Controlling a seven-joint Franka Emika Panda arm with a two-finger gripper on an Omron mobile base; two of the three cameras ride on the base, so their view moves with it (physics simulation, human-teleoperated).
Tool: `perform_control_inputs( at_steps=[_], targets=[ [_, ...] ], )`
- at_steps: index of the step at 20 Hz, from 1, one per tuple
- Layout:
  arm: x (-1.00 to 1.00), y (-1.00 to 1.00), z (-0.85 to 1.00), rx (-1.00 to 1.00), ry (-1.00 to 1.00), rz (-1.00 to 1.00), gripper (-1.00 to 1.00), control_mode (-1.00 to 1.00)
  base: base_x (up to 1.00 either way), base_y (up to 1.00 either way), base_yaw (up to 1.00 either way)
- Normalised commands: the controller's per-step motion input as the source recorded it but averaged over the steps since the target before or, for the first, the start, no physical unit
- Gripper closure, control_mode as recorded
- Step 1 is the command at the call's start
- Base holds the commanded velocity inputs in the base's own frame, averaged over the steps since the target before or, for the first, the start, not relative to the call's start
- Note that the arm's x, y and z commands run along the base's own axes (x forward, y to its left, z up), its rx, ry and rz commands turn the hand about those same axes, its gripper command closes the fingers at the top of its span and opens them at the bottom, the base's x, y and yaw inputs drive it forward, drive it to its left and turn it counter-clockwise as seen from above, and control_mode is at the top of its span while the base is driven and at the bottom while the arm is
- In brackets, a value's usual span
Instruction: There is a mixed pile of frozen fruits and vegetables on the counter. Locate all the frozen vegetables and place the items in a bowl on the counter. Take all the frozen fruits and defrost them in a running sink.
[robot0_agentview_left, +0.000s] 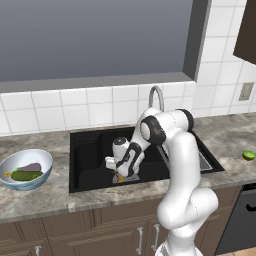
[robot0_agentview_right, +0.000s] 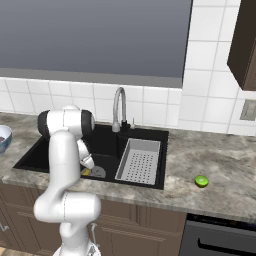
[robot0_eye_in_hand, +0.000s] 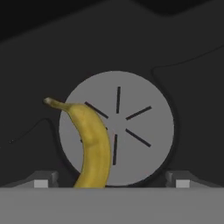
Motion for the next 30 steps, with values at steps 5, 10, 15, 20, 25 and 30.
perform_control_inputs(
  at_steps=[5, 10, 15, 20, 25, 30],
  targets=[
    [-0.09, 0.00, 0.12, 0.00, -0.13, 0.00, -1.00, -1.00, 0.00, 0.00, 0.00],
    [-0.18, -0.04, 0.30, 0.00, -0.11, 0.00, -1.00, -1.00, 0.00, 0.00, 0.00],
    [-0.25, -0.16, 0.33, 0.00, -0.11, 0.00, -1.00, -1.00, 0.00, 0.00, 0.00],
    [-0.31, -0.28, 0.33, 0.00, -0.10, 0.00, -1.00, -1.00, 0.00, 0.00, 0.00],
    [-0.22, -0.26, 0.49, 0.00, -0.08, 0.00, -1.00, -1.00, 0.00, 0.00, 0.00],
    [0.00, -0.15, 0.68, 0.03, -0.02, 0.00, -1.00, -1.00, 0.00, 0.00, 0.00]
  ],
)
